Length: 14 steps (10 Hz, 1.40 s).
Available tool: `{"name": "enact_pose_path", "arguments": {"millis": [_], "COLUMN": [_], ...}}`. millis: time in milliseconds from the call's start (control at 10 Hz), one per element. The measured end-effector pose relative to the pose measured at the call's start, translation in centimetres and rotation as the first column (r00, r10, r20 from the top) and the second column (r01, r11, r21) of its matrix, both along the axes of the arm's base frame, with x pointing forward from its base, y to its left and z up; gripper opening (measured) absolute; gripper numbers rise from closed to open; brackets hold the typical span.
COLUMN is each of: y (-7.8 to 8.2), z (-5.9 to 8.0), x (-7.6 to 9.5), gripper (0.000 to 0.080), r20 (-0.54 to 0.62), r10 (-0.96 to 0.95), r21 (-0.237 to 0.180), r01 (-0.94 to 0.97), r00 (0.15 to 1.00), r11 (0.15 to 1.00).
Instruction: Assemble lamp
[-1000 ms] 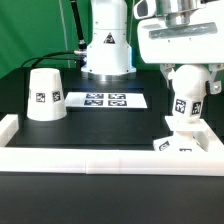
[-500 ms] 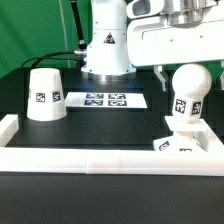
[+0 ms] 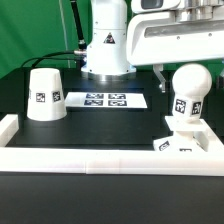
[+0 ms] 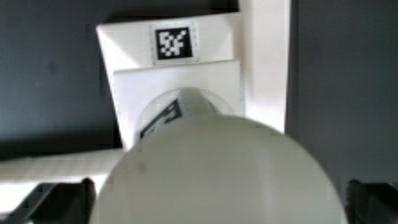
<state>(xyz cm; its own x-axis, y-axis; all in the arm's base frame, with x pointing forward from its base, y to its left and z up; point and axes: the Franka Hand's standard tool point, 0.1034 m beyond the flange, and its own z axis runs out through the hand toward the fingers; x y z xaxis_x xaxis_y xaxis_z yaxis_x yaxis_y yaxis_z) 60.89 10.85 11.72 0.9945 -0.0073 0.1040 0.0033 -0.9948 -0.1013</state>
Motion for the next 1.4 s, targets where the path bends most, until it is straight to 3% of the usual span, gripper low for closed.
{"name": "enact_pose_path", "arguments": {"millis": [300, 700, 1100, 1200, 1400], "y": [0.23, 0.26, -0.07, -0.09, -0.09], "z": [0.09, 0.00, -0.17, -0.17, -0.17], "x": [0.07, 0.01, -0.04, -0.03, -0.03], "gripper": [0.0698, 0.0698, 0.0698, 0.0579, 0.0578], "r20": [0.022, 0.012, 0.004, 0.004, 0.005], "r10": [0.316, 0.615, 0.676, 0.676, 0.675], "r21": [-0.067, -0.131, -0.138, -0.138, -0.138], "r01": [-0.314, -0.608, -0.669, -0.669, -0.668], "r00": [0.948, 0.789, 0.737, 0.737, 0.737], "r11": [0.947, 0.783, 0.730, 0.731, 0.731]}}
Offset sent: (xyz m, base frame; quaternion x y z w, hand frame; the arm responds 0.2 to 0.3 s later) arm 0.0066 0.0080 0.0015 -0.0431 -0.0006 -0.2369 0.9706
